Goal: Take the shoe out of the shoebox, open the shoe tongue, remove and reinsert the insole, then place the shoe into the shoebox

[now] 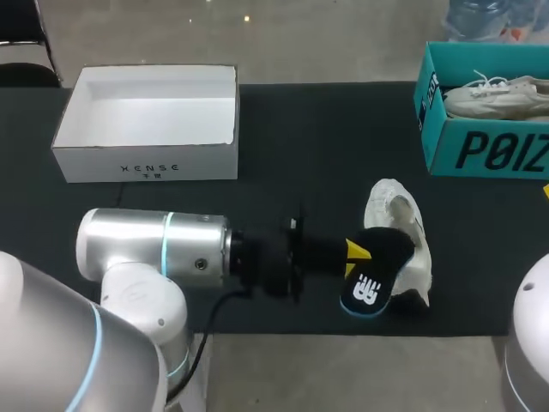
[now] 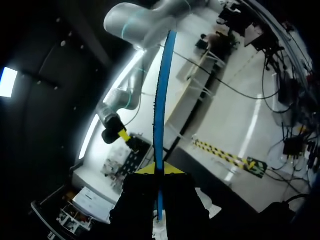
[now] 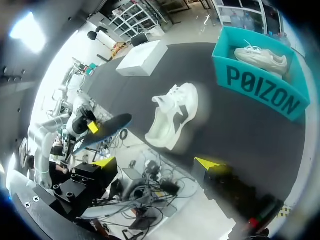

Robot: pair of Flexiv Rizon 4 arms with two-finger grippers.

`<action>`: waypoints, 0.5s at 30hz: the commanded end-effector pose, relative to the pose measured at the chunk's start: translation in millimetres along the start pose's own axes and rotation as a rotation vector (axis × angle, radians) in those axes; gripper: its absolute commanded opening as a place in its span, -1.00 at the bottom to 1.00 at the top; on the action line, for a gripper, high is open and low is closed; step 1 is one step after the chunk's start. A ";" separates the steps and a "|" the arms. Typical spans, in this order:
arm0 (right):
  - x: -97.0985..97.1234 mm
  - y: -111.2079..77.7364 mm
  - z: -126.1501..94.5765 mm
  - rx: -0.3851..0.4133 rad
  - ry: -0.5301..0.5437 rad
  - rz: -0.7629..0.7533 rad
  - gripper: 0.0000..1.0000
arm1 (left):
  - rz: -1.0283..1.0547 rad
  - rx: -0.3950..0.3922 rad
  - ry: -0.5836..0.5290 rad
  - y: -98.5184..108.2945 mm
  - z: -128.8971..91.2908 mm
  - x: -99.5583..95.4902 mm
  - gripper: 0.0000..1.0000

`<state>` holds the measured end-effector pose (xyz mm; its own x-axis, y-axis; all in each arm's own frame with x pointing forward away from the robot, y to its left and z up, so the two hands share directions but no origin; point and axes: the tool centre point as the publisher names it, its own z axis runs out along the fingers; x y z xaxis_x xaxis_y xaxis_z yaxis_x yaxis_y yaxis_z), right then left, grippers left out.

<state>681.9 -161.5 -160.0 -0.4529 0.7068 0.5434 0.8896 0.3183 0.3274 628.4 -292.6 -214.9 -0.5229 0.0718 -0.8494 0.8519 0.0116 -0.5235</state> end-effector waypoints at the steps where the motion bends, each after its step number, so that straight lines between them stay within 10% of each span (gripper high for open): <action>1: 0.5 -0.9 -0.1 0.000 -0.002 0.000 1.00 | 0.013 -0.003 -0.004 11.8 25.9 5.8 -1.00; 15: 0.5 -0.9 -0.1 0.000 -0.002 0.000 1.00 | 0.015 -0.033 0.007 39.2 49.8 20.4 -1.00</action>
<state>682.2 -161.6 -160.0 -0.4538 0.7061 0.5435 0.8892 0.3189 0.3281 649.5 -320.6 -254.2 -0.5097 0.0788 -0.8567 0.8603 0.0330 -0.5088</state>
